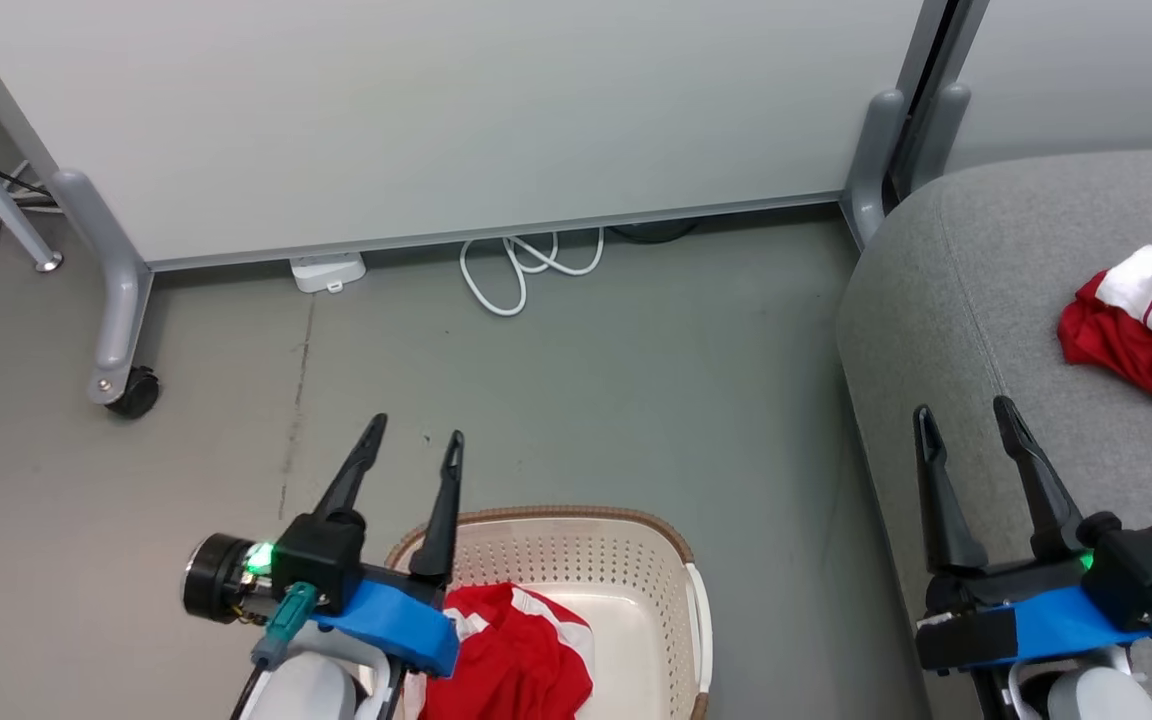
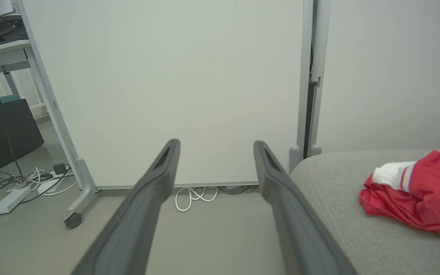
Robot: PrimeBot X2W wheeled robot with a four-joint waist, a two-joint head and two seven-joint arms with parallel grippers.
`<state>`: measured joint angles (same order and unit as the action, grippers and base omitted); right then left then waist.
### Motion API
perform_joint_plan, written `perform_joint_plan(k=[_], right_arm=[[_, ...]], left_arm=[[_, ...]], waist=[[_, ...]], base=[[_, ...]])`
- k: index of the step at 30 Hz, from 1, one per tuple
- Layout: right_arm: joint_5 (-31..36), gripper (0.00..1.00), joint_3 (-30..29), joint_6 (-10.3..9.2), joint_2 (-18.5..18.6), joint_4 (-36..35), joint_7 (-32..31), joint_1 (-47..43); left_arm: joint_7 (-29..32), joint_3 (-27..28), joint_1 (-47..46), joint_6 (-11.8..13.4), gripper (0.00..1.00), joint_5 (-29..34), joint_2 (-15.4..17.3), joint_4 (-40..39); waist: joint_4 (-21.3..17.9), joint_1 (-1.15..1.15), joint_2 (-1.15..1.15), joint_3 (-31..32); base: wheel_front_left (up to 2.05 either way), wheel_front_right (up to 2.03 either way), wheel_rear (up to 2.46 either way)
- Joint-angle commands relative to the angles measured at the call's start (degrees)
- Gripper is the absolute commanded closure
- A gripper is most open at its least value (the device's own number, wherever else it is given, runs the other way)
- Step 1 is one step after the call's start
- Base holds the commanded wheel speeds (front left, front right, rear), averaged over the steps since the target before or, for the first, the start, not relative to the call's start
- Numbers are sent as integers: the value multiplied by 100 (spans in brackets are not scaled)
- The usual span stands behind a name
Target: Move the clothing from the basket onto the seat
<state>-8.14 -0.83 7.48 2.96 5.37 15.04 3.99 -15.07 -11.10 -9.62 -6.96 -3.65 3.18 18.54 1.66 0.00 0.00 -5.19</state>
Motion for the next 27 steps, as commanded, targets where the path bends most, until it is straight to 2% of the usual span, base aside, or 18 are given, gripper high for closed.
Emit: perform_joint_plan(k=[1,8,14,22,27], right_arm=[[48,0,26,3,-13,-55,22,170],[47,0,32,3,-12,-219,22,488],[70,0,39,3,-11,-418,22,911],[61,0,48,3,-12,-646,22,1390],[19,0,98,3,-13,-781,22,1668]], left_arm=[[-15,-223,-277,-45,0,1,93,257],[-15,-1142,-1067,-46,0,-215,374,1133],[-15,-2246,-1937,-46,0,-412,667,2208],[230,-3860,-2980,-47,0,-778,785,3793],[510,-4717,-3429,-46,0,-1062,891,4374]], waist=[[-66,0,0,-186],[-238,0,0,-763],[-466,0,0,-1550],[-735,0,0,-2458],[-897,0,0,-3003]], base=[[0,0,0],[0,0,0],[0,0,0],[0,0,0],[0,0,0]])
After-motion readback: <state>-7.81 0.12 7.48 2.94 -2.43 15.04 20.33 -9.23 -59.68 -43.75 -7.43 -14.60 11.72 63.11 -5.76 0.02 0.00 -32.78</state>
